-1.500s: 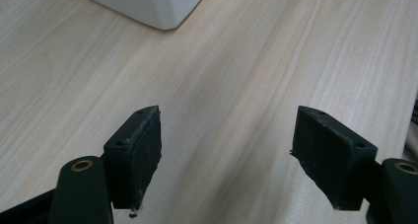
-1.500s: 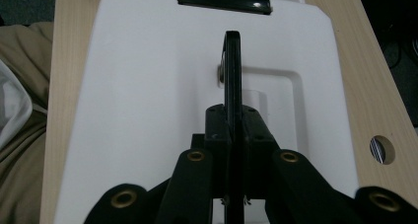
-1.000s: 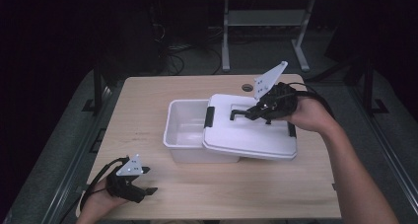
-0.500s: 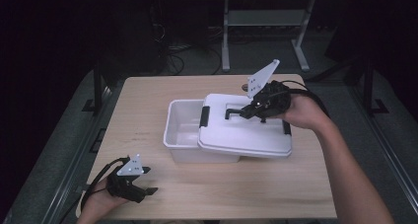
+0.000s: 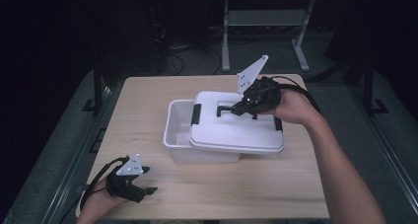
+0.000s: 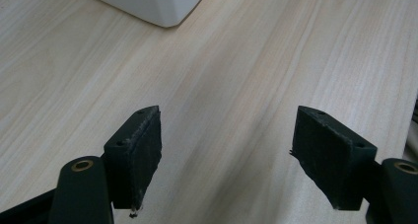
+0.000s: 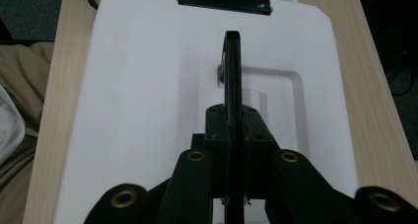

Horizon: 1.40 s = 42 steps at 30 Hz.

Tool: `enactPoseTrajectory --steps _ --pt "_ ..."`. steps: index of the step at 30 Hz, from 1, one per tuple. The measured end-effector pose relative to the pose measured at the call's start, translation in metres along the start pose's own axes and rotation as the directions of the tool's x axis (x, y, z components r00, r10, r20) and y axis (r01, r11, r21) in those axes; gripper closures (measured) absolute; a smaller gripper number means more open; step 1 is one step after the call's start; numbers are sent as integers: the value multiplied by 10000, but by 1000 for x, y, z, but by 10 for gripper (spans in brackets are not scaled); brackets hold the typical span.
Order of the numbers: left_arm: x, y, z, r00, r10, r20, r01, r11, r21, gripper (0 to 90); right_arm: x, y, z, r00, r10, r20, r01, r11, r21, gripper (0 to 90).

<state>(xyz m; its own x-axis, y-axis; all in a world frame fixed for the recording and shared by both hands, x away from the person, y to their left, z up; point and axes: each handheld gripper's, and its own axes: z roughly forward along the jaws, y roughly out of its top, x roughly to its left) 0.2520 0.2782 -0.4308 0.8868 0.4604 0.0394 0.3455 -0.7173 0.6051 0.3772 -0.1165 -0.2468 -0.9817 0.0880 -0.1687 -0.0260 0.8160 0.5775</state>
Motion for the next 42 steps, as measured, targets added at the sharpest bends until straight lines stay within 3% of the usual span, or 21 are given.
enactPoseTrajectory --steps 8,26,42 --pt "0 0 0 10000 7 12 -7 10000 2 271 -3 6 8 9999 -27 -140 27 10000 -20 839" --pt "1 1 0 10000 68 73 -68 10000 33 271 -10 38 24 9983 -388 -441 389 9992 18 839" --pt "1 0 1 9999 18 112 -19 10000 18 271 -17 42 49 9970 -305 -706 301 9995 -71 839"
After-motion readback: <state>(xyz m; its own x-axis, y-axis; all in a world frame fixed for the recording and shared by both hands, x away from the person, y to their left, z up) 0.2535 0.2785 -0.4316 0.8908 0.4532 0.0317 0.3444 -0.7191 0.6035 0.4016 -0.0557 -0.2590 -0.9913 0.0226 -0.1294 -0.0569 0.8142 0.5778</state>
